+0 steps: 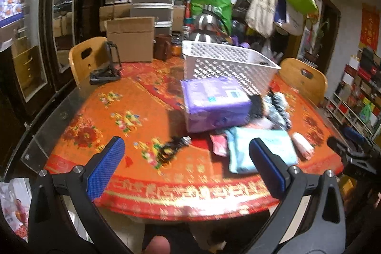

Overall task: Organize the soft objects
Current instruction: 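Grasp the rolled pink-and-white towel with the right gripper while the left gripper grasps the black cable, then carry the towel and cable into the white basket and release both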

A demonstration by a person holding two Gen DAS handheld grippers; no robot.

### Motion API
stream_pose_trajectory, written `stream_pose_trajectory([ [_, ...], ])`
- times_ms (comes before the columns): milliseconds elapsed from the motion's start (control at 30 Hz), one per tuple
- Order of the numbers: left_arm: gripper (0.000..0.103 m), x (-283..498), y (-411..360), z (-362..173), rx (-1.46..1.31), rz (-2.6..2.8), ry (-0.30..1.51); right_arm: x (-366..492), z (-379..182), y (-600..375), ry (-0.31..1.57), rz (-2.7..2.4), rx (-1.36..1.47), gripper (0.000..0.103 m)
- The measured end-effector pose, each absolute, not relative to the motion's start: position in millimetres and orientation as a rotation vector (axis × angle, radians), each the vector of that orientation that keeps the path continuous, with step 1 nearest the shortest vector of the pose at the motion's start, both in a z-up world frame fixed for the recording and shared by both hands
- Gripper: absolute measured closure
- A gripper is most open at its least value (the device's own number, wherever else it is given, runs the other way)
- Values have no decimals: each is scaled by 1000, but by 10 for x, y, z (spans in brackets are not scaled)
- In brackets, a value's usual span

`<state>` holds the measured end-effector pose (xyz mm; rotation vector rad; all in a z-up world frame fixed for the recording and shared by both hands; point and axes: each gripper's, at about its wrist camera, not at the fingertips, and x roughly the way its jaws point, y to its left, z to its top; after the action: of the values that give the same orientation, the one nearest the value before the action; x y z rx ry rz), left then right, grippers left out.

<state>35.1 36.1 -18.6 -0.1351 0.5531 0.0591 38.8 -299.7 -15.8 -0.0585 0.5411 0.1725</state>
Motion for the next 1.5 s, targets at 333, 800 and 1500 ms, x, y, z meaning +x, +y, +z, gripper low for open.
stream_pose_trajectory([
  [333,0,1170,731,-1053,-156,45,761,834,-855,-3480,678,133,38,0],
  [800,11,1505,575,-1460,-49,19,767,926,-1108,-3289,609,182,-71,7],
  [1500,97,1271,573,-1287,-71,-40,701,1012,-993,-3203,619,239,-65,71],
])
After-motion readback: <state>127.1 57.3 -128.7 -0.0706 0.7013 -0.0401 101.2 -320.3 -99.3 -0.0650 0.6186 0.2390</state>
